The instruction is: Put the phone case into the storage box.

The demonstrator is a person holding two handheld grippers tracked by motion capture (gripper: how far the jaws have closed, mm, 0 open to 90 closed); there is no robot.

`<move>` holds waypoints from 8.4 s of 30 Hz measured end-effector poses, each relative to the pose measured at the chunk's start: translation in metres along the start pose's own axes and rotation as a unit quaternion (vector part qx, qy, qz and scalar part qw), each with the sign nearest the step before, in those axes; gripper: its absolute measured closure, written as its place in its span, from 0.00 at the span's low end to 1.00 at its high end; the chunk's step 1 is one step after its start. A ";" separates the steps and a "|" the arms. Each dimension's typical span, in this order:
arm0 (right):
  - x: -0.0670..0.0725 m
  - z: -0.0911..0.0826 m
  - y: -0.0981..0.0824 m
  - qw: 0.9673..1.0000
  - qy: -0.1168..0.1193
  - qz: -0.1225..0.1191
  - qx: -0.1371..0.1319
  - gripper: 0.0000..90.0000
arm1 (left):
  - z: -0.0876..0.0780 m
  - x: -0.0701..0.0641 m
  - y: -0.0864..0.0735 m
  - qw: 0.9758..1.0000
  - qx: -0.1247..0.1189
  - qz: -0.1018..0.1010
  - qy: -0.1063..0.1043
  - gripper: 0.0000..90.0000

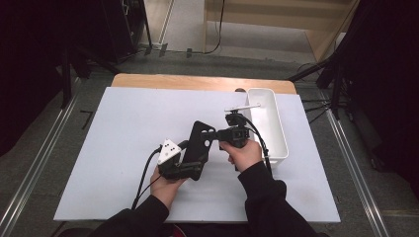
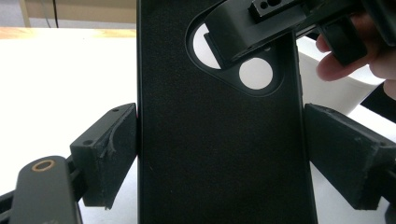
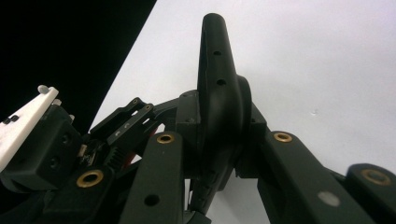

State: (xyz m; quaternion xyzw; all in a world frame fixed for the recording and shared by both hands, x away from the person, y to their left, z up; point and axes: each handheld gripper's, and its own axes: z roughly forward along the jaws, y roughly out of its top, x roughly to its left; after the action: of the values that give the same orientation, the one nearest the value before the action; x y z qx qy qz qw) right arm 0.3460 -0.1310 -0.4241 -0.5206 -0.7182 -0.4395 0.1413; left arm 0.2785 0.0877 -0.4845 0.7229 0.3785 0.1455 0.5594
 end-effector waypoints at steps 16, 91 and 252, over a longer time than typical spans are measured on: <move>0.006 -0.009 0.001 1.000 0.006 -0.011 -0.009 0.83 | -0.004 0.007 0.013 0.998 0.058 -0.013 -0.027 0.09; 0.018 -0.042 -0.006 0.961 0.046 -0.273 0.013 0.83 | -0.036 0.042 0.098 0.967 0.186 0.018 -0.175 0.36; 0.038 0.005 -0.061 0.962 -0.140 -0.212 -0.101 0.00 | -0.048 0.042 0.124 0.976 0.205 -0.045 -0.057 0.87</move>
State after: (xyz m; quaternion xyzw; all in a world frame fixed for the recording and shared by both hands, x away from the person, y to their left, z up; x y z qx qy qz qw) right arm 0.2776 -0.1077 -0.4314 -0.4245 -0.7766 -0.4523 -0.1105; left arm 0.3239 0.1405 -0.3633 0.8114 0.4002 -0.0017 0.4261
